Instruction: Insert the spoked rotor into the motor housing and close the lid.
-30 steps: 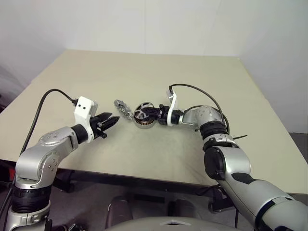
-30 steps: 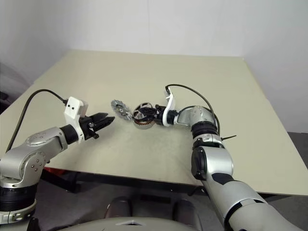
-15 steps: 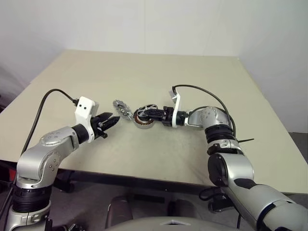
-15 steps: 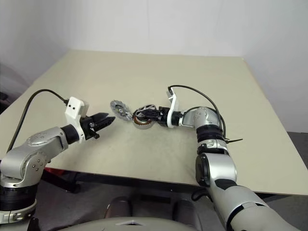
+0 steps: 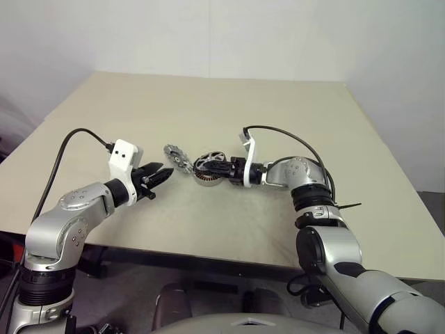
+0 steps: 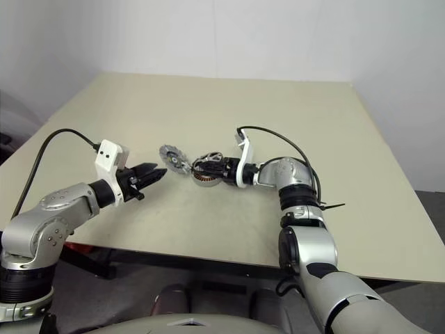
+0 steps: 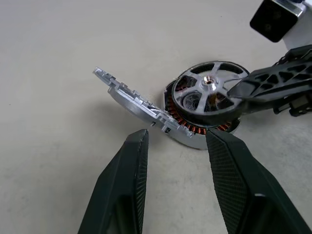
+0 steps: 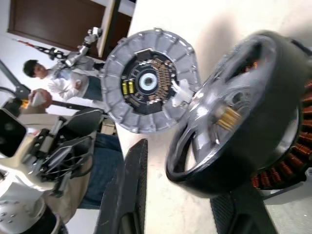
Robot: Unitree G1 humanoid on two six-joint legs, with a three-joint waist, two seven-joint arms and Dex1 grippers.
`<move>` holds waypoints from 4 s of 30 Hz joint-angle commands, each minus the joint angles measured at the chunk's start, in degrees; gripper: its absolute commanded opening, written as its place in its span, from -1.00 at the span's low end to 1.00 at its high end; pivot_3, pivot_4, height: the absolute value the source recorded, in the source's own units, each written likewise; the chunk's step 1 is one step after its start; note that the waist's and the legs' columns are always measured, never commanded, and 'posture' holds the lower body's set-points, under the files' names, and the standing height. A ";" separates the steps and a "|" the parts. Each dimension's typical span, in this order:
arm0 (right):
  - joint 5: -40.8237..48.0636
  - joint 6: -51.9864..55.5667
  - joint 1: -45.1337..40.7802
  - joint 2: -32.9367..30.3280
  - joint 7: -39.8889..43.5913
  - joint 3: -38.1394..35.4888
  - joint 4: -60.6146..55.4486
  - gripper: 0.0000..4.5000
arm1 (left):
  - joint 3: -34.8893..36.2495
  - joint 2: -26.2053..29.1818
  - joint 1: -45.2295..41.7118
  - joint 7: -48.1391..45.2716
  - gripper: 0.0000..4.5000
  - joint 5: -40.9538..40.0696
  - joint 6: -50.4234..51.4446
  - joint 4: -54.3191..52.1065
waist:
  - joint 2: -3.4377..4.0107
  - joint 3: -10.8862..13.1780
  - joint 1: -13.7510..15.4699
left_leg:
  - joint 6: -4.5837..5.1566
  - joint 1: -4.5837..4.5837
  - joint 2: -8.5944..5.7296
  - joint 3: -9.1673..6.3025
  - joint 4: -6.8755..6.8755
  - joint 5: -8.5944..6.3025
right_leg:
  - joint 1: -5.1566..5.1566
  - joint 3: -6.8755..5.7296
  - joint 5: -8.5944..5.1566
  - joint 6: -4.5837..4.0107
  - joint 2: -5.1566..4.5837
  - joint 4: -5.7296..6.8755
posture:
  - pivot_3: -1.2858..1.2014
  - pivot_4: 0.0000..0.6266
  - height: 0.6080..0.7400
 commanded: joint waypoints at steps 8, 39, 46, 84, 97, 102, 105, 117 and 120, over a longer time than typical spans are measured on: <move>2.67 0.17 -2.41 0.04 -0.71 -2.51 -0.02 -0.87 | 0.85 0.94 -0.47 0.05 -0.12 -0.20 -1.04 -1.32 | -0.01 -0.01 0.05 | -0.01 0.02 -0.02 -0.01 0.00 0.00 | 0.02 0.00 0.00 0.00 -0.01 0.00 | 0.03 -1.00 1.00; 17.61 2.05 -0.10 10.93 -24.33 -24.80 -2.15 -0.87 | 0.35 3.79 -0.12 -0.91 -0.12 -0.47 -0.09 -1.57 | -0.01 -0.01 -0.01 | -0.06 0.06 -0.01 -0.01 -0.04 0.03 | 0.01 0.01 0.01 0.03 0.00 0.02 | 0.03 -1.00 1.00; 18.74 1.03 0.77 11.14 -24.61 -24.01 -1.68 -0.87 | 0.58 4.57 -0.26 -1.38 -0.12 -0.41 -0.03 -1.31 | -0.01 -0.01 -0.03 | -0.08 0.06 -0.02 -0.01 -0.05 0.05 | 0.01 0.01 0.01 0.04 0.01 0.03 | 0.03 -1.00 1.00; 24.56 4.59 3.93 13.57 -30.07 -20.85 -7.07 -0.87 | 0.91 5.18 -0.01 -0.74 -0.12 0.08 -0.18 -1.32 | -0.02 -0.01 -0.02 | -0.11 0.06 -0.02 -0.01 -0.05 0.06 | 0.01 0.01 0.01 0.06 0.01 0.04 | 0.03 -1.00 1.00; 30.97 6.28 4.61 16.42 -37.04 -20.58 -12.42 -0.87 | 0.97 5.03 0.28 -0.49 -0.12 0.07 -0.23 -1.49 | -0.02 -0.01 -0.02 | -0.13 0.07 -0.02 -0.01 -0.06 0.07 | 0.01 0.02 0.02 0.10 0.01 0.04 | 0.03 -1.00 1.00; 32.92 6.03 3.77 15.91 -38.33 -20.15 -11.60 -0.87 | 0.97 4.97 0.24 -0.35 -0.12 0.05 -0.15 -1.53 | -0.02 -0.01 -0.02 | -0.14 0.07 -0.02 -0.01 -0.06 0.08 | 0.01 0.02 0.03 0.12 0.01 0.04 | 0.03 -1.00 1.00; 33.60 5.68 3.30 15.75 -38.68 -19.74 -11.09 -0.87 | 1.01 4.93 0.28 -0.24 -0.12 0.00 -0.19 -1.51 | -0.02 -0.01 -0.02 | -0.15 0.07 -0.02 -0.01 -0.06 0.08 | 0.01 0.03 0.04 0.13 0.01 0.04 | 0.03 -1.00 1.00; 39.55 5.38 3.95 17.66 -44.72 -18.17 -14.21 -0.87 | 0.97 4.85 0.35 -0.02 -0.12 -0.16 -0.26 -1.48 | -0.02 -0.02 -0.01 | -0.16 0.06 -0.03 -0.02 -0.06 0.09 | 0.01 0.03 0.05 0.16 0.01 0.04 | 0.03 -1.00 1.00; 41.17 4.83 3.81 17.94 -46.65 -17.77 -14.16 -0.87 | 0.93 4.91 0.25 -0.03 -0.12 -0.12 -0.31 -1.36 | -0.02 -0.02 -0.02 | -0.16 0.06 -0.04 -0.02 -0.06 0.09 | 0.01 0.04 0.05 0.17 0.01 0.04 | 0.03 -1.00 1.00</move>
